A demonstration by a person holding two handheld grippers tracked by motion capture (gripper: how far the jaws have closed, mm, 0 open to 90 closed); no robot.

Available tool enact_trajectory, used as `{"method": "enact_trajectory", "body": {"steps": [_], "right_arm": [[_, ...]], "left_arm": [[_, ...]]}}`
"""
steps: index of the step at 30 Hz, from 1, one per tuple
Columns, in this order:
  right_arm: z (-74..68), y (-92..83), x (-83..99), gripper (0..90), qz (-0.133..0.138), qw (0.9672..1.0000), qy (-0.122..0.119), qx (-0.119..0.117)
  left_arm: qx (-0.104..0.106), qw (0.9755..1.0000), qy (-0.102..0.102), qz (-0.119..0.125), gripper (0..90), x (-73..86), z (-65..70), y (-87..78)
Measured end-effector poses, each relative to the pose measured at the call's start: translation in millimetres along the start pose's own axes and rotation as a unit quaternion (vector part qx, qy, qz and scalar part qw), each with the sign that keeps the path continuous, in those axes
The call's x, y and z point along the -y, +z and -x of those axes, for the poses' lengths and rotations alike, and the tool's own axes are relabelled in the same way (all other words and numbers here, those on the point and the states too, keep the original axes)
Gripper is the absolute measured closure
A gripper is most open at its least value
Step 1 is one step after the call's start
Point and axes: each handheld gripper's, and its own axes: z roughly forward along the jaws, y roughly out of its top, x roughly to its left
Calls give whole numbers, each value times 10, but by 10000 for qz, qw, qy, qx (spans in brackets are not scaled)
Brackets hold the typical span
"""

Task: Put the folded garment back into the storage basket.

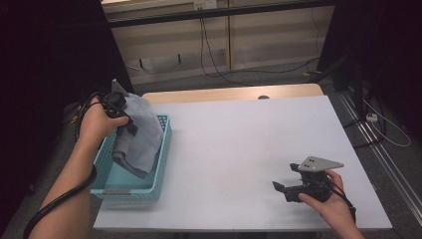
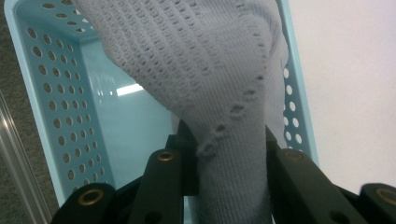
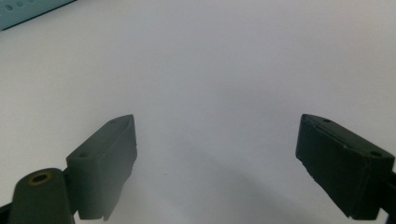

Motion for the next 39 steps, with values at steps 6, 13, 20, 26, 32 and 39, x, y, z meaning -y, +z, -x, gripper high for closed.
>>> {"method": "enact_trajectory", "body": {"steps": [6,13,20,26,32,39], "right_arm": [[-13,7,-3,125,-9,10000,-6,-13],[-10,11,0,125,-16,10000,-15,-5],[-18,16,-4,125,-15,10000,-37,-10],[-20,17,-2,126,-25,10000,-31,-9],[-22,15,-5,125,-24,10000,-38,-16],[-31,22,-5,126,-45,10000,-56,-28]], "left_arm": [[47,10000,23,-28,725,58,13,34],[111,9999,63,-68,725,103,17,64],[159,9998,73,-121,727,132,29,65],[184,9997,115,-125,729,147,57,56],[248,9994,161,-177,730,163,83,53],[303,9992,155,-229,730,200,76,81]]}}
